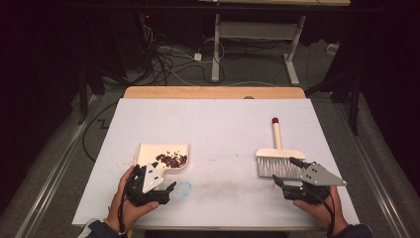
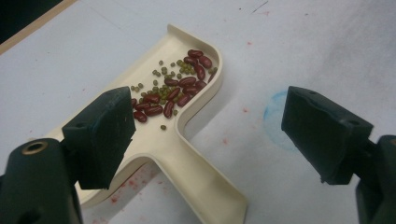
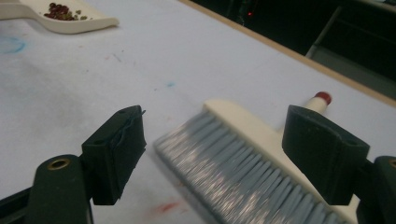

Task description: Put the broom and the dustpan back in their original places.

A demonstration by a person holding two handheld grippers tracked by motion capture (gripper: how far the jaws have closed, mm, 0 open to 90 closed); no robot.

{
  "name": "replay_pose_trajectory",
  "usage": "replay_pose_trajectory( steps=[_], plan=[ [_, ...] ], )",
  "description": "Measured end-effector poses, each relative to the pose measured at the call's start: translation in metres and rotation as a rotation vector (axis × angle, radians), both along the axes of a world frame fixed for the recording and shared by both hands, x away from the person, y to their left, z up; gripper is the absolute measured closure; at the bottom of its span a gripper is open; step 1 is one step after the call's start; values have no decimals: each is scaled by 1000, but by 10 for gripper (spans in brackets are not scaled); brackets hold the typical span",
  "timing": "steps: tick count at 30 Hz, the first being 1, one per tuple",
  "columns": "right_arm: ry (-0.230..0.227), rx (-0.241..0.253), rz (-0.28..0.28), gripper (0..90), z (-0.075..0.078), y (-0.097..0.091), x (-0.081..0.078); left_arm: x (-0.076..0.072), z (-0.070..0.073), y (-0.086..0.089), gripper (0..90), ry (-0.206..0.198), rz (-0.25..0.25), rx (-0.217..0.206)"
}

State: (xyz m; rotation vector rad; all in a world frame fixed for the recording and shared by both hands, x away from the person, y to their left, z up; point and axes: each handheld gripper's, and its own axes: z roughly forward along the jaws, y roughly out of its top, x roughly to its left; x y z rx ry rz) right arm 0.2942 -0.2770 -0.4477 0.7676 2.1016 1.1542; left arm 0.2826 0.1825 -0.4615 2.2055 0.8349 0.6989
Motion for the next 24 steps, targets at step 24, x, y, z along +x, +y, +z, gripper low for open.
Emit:
replay_pose_trajectory(
  steps=[24],
  plan=[
    [2,-27,16,216,-11,1,-17,-3,0,-4,173,-26,-20,19]
  ],
)
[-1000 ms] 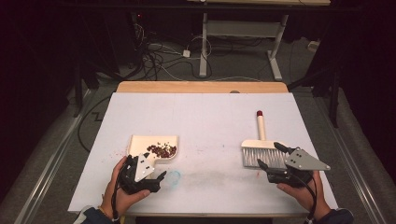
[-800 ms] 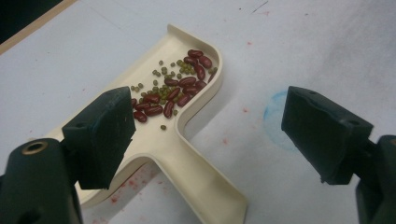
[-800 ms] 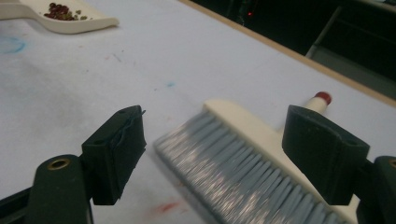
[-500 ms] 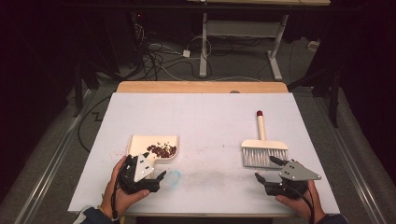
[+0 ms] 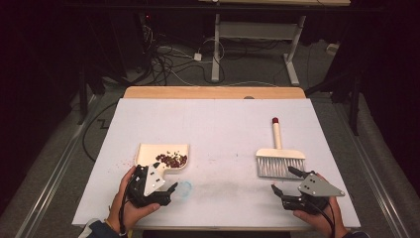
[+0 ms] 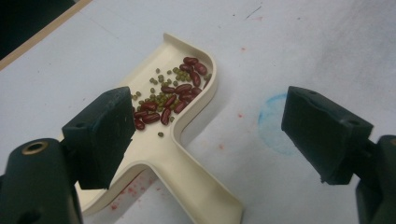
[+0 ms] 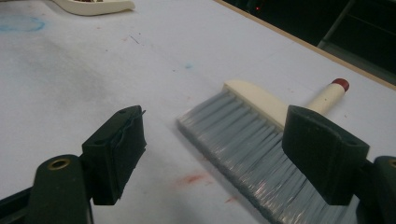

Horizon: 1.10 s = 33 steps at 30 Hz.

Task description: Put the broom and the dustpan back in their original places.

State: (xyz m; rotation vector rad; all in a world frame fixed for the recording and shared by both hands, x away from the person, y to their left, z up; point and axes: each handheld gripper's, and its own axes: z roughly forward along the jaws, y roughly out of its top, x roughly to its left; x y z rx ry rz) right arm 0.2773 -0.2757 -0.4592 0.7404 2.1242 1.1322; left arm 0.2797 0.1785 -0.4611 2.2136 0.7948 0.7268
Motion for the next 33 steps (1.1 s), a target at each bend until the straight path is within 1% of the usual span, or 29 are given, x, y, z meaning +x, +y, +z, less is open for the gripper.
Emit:
replay_pose_trajectory(
  steps=[5,11,24,30,33],
  plan=[
    [-3,5,1,216,1,1,2,-1,-1,1,173,5,4,6],
    [-9,6,11,216,2,3,2,-3,-1,3,173,1,10,8],
    [-15,0,15,216,3,3,2,-2,-2,2,173,8,7,16],
    [-19,1,16,216,4,2,2,-1,-2,1,173,8,9,10],
    [-16,0,15,216,3,2,3,0,-2,1,173,11,8,16]
  ],
)
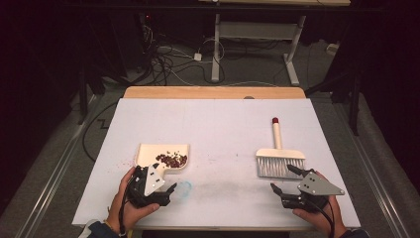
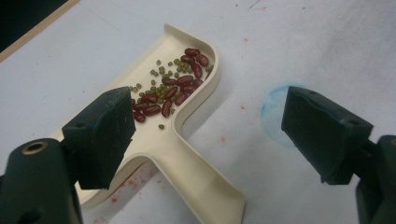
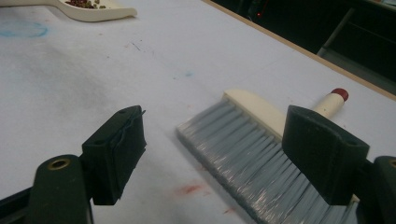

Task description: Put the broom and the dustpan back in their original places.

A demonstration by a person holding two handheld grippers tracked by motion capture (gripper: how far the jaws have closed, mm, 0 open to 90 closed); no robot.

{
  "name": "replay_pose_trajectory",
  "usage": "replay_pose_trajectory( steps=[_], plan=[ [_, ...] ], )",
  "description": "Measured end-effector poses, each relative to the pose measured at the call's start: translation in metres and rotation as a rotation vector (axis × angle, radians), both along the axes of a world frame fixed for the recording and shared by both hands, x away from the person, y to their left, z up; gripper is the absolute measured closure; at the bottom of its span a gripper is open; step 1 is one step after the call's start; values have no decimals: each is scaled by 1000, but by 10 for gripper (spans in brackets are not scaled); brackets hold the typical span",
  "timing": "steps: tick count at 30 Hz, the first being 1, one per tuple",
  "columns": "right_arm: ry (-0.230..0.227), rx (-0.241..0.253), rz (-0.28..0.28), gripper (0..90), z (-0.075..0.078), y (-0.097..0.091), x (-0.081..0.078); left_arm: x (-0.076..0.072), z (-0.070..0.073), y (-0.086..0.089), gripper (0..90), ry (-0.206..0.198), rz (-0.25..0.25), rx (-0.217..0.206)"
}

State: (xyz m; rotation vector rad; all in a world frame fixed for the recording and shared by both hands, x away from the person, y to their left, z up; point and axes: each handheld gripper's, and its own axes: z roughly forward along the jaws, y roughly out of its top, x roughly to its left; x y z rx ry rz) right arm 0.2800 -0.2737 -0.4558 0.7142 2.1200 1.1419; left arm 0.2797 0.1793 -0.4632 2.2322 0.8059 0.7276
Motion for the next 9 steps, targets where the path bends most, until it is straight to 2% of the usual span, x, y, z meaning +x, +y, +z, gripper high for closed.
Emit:
replay_pose_trajectory(
  steps=[9],
  plan=[
    [-15,2,-31,217,2,-1,1,1,0,-3,173,3,-2,3]
  ],
)
